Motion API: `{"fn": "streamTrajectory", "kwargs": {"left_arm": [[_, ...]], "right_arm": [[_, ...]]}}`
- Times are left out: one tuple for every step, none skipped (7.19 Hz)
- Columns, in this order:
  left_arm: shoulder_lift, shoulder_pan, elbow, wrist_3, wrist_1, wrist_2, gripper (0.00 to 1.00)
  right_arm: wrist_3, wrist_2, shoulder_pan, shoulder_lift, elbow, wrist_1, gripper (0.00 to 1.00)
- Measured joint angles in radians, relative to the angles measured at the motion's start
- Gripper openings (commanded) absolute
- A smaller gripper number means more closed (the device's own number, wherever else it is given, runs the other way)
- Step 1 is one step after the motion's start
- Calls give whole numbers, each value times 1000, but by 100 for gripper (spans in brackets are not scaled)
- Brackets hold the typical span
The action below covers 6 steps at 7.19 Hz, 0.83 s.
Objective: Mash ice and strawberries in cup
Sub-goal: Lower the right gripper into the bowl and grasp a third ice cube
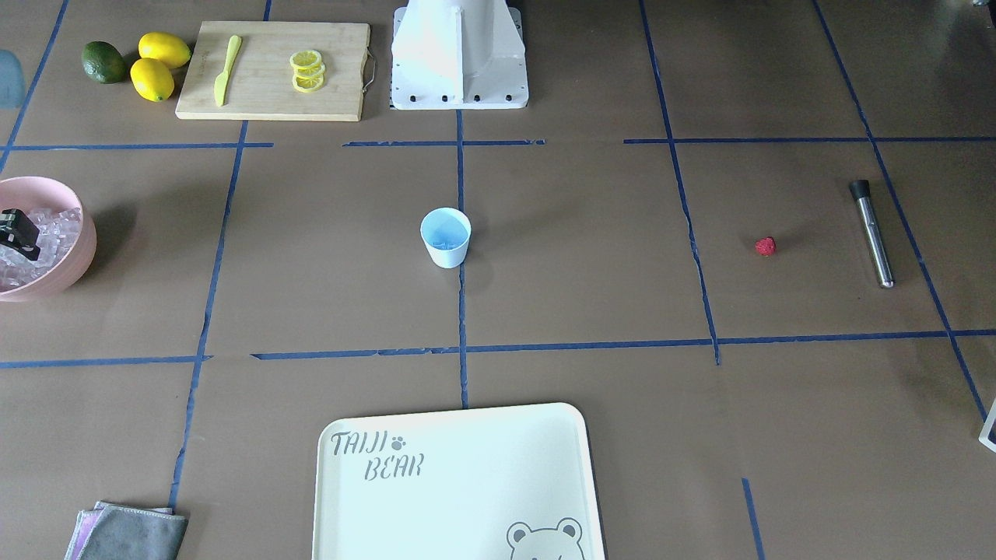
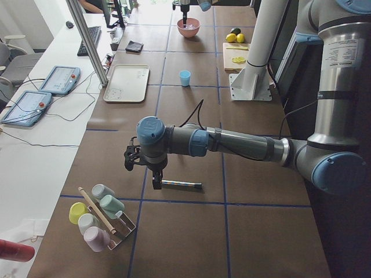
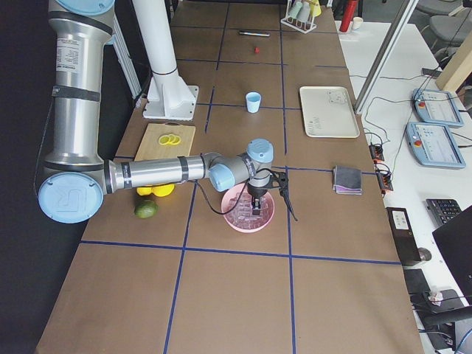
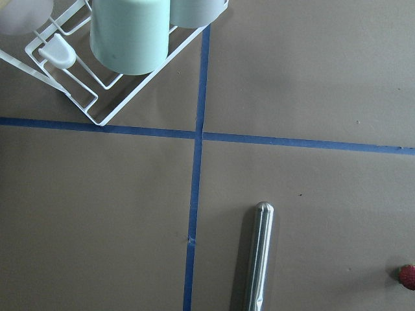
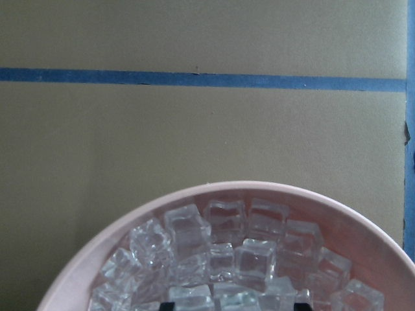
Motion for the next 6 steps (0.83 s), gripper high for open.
{"fn": "streamTrajectory", "kwargs": {"left_arm": [[0,0,-1,0,0,0,100],[0,0,-3,0,0,0,100],[0,0,-4,0,0,0,100],[0,0,-4,0,0,0,100],[0,0,-5,0,1,0,100],[0,0,-5,0,1,0,100]], "right_arm": [[-1,0,0,5,-6,0,59],[-1,0,0,10,-13,0,36],[-1,1,0,12,-16,1,9],[-2,3,1,13,-17,1,2],[-2,5,1,13,-16,1,1],[-3,8,2,13,-12,1,1]]}}
